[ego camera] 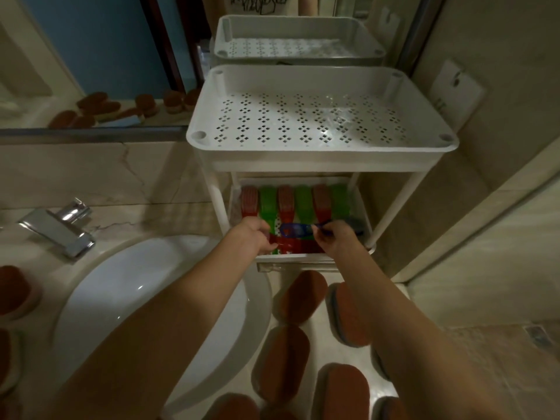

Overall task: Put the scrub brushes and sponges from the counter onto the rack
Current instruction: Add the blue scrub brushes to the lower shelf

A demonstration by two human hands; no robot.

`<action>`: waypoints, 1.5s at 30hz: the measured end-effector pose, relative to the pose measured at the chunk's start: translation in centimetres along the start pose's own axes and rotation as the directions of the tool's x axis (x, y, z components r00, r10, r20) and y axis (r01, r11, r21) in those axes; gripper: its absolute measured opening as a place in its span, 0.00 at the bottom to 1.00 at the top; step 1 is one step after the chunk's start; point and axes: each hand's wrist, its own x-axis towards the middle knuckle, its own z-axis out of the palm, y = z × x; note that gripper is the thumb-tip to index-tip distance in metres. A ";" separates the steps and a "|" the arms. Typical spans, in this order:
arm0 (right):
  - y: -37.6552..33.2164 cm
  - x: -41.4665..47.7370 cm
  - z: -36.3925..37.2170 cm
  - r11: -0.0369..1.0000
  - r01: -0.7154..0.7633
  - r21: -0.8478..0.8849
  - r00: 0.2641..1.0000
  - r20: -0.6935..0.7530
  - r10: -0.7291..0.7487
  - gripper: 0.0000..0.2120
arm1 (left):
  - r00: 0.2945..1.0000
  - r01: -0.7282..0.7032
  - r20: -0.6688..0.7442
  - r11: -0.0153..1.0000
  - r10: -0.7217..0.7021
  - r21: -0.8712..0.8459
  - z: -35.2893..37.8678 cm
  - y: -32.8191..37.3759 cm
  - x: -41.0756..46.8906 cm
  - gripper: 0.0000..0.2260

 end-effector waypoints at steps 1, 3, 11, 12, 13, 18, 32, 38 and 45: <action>0.0 -0.2 -0.1 1.000 -0.003 0.018 1.000 0.004 0.003 0.07 | 1.000 0.001 0.014 1.000 -0.001 0.006 0.0 0.0 -0.3 0.18; 0.0 -0.3 -0.5 0.998 -0.009 0.059 1.000 -0.002 0.009 0.07 | 0.999 -0.010 0.045 1.000 0.009 0.023 0.0 0.1 -1.1 0.15; 0.0 -0.6 -1.7 0.990 0.094 -0.102 0.995 0.029 -0.091 0.15 | 0.949 -0.313 0.158 0.852 0.272 0.419 -0.1 -0.9 -1.9 0.12; 0.1 -0.5 -1.8 0.975 0.113 -0.193 0.993 0.004 -0.114 0.15 | 0.902 -0.420 0.177 0.707 0.393 0.569 -0.2 -1.1 -1.4 0.15; 0.1 -0.4 -1.9 0.936 0.143 -0.321 0.987 -0.018 -0.157 0.13 | 0.833 -0.498 0.226 0.506 0.505 0.704 -0.3 -1.2 -1.1 0.16; 0.7 0.1 -1.2 0.383 0.442 -0.811 0.851 0.244 -0.465 0.12 | 0.667 -0.487 0.481 -0.155 0.568 0.859 -0.3 -1.4 0.2 0.12; 0.4 1.2 -0.8 -0.347 0.421 -0.838 0.817 0.517 -0.257 0.17 | 0.677 -0.362 0.497 -0.342 0.543 0.867 -1.7 -2.3 1.6 0.12; 0.3 1.2 -1.8 -0.313 0.439 -0.842 0.819 0.518 -0.246 0.17 | 0.680 -0.330 0.510 -0.401 0.527 0.855 -2.1 -2.7 2.0 0.15; 0.8 0.9 -1.9 -0.313 0.442 -0.841 0.812 0.523 -0.257 0.17 | 0.695 -0.311 0.525 -0.453 0.491 0.835 -2.4 -3.1 2.5 0.17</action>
